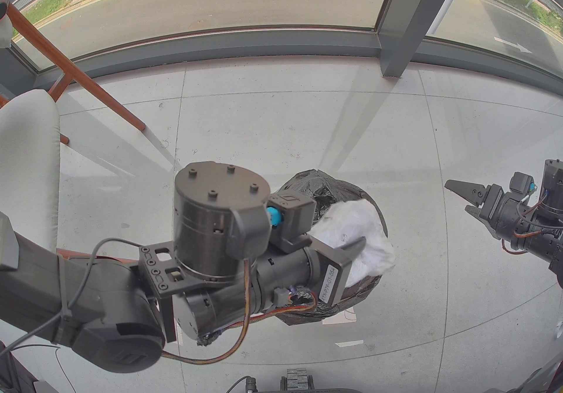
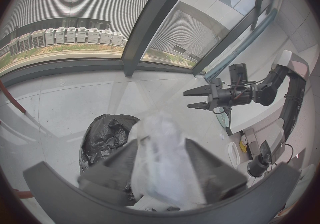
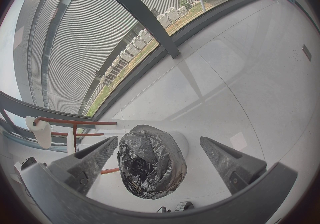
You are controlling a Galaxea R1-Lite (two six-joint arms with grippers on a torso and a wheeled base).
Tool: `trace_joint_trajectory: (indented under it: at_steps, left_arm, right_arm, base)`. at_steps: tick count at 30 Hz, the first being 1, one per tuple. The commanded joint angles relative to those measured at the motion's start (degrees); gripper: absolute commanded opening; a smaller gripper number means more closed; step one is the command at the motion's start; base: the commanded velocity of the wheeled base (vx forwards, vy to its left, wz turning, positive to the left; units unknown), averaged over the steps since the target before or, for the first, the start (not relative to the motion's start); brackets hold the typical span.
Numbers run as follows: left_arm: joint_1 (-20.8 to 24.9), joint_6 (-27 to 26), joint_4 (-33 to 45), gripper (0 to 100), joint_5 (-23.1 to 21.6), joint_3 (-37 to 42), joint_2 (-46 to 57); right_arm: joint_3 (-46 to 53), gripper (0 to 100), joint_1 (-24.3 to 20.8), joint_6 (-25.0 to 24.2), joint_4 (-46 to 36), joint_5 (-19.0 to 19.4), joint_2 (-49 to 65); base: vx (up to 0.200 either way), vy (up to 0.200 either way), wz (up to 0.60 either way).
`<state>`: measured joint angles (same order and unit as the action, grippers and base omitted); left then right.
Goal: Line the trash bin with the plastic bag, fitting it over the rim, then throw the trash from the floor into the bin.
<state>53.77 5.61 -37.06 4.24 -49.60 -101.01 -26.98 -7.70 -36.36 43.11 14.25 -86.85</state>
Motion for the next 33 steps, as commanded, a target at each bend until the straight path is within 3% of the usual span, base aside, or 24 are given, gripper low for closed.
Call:
trace_joint_trajectory:
  at_steps: [1, 5, 9, 18, 20, 21, 22, 24, 30, 31, 33]
  left_arm:
    - [0.8, 0.1, 0.2, 100, 0.2, 1.8, 3.1]
    - [0.5, 0.1, 3.0, 100, 1.2, 6.0, 9.3]
    - [-0.2, 0.5, 5.9, 100, 5.6, 9.5, 16.7]
    - [-18.9, 8.1, 11.1, 100, 13.3, 17.6, 35.4]
    - [-27.1, 8.5, 13.3, 100, 16.5, 20.0, 41.3]
    - [-27.1, 8.5, 13.3, 100, 16.5, 20.0, 41.3]
    - [-33.7, 8.5, 15.1, 100, 18.0, 22.2, 46.4]
    - [-40.3, 8.4, 16.4, 100, 18.6, 26.0, 53.1]
    - [-51.3, 8.1, 21.2, 100, 19.8, 38.1, 72.4]
    - [-53.6, 7.8, 24.6, 100, 19.1, 42.4, 81.2]
    - [-54.2, 5.1, 29.9, 100, 18.3, 45.7, 91.7]
  right_arm:
    - [-2.2, 100, 1.6, 0.1, 0.0, 0.0, 0.5]
    - [-4.7, 100, 3.7, 0.1, 0.0, -0.1, 0.8]
    - [-6.0, 100, 6.1, 0.1, -0.5, -0.2, 4.2]
    - [2.6, 100, 7.4, 0.7, -4.3, 0.1, 21.7]
    - [5.5, 100, 6.6, 2.7, -7.5, 0.3, 29.7]
    - [5.5, 100, 6.6, 2.7, -7.5, 0.3, 29.7]
    - [8.5, 100, 5.4, 6.6, -10.2, 0.5, 36.0]
    - [11.9, 100, 4.5, 12.2, -14.2, 0.5, 43.6]
    - [19.7, 100, 4.0, 26.8, -29.9, 0.3, 65.4]
    - [23.0, 100, 4.3, 32.2, -36.4, 0.0, 74.5]
    - [26.2, 100, 4.6, 36.5, -41.3, -0.8, 82.8]
  base:
    - [0.000, 0.000, 0.00]
    - [0.000, 0.000, 0.00]
    - [0.000, 0.000, 0.00]
    - [0.000, 0.000, 0.00]
    - [0.000, 0.000, 0.00]
    - [0.000, 0.000, 0.00]
    - [0.000, 0.000, 0.00]
    - [0.000, 0.000, 0.00]
    - [0.000, 0.000, 0.00]
    - [0.000, 0.000, 0.00]
    - [0.000, 0.000, 0.00]
